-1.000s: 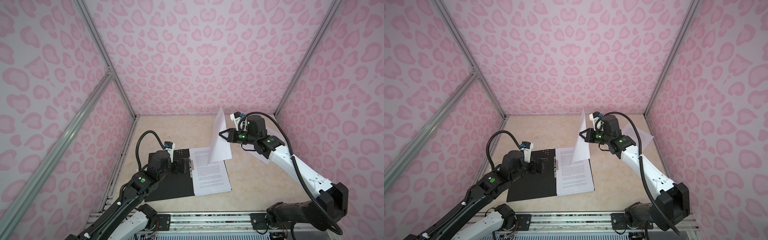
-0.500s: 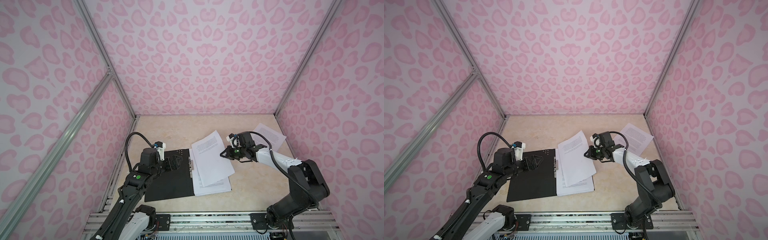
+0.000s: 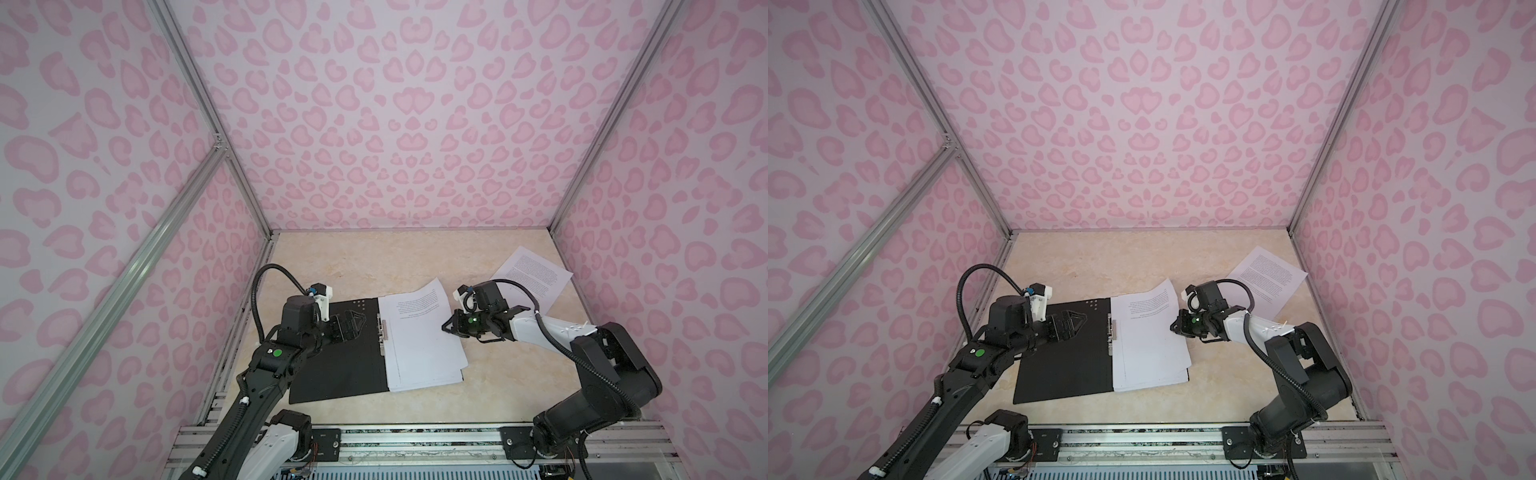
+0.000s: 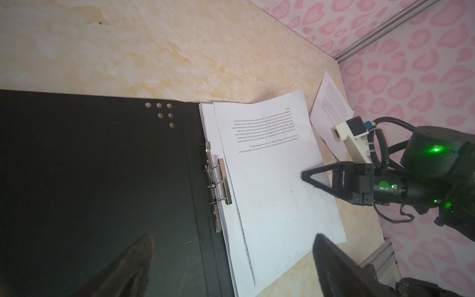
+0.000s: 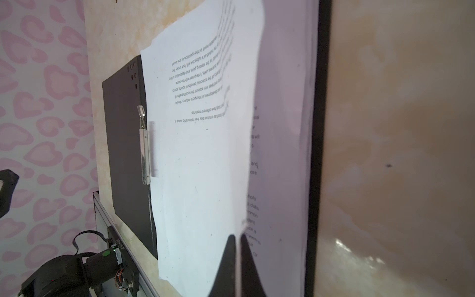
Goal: Put the files into the folder
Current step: 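Carry the held sheet over the folder with the right gripper, then lower the sheet onto the folder stack and open the right gripper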
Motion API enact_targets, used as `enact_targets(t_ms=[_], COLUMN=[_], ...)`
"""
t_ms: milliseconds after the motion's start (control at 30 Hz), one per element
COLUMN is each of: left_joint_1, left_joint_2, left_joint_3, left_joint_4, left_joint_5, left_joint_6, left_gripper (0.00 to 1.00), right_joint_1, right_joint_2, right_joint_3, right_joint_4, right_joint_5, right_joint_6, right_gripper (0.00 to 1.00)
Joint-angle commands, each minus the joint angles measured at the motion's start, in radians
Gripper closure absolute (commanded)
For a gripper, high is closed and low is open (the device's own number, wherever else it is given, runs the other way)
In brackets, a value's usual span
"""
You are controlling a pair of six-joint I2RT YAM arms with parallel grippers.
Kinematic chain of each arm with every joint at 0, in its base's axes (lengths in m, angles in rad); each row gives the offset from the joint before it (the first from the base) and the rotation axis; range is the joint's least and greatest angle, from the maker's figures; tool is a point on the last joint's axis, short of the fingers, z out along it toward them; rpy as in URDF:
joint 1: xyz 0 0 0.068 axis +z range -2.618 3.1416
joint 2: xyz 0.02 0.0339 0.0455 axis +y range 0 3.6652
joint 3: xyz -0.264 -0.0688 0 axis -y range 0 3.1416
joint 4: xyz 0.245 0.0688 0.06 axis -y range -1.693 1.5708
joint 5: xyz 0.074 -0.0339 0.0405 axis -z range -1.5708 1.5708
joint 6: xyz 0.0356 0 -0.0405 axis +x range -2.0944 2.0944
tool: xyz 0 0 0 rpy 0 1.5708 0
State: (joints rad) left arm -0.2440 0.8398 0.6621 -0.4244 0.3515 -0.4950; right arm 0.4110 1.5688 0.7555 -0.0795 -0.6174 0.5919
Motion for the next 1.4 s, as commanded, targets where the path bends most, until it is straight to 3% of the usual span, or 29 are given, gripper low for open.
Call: enact_targets(t_ms=[0, 1367], left_joint_1=[0.001, 0.0], left_joint_2=[0.006, 0.02], left_joint_3=[-0.002, 0.001], left_joint_4=[0.002, 0.006], left_joint_5=[0.007, 0.008], left_joint_6=[0.01, 0.016], left_gripper=[0.02, 0.02], right_joint_1=[0.011, 0.087], right_joint_2=[0.01, 0.057], right_joint_3=[-0.005, -0.019], right_joint_4=[0.047, 0.093], right_joint_5=[0.009, 0.01], right_joint_6=[0.023, 0.055], right_gripper=[1.0, 1.0])
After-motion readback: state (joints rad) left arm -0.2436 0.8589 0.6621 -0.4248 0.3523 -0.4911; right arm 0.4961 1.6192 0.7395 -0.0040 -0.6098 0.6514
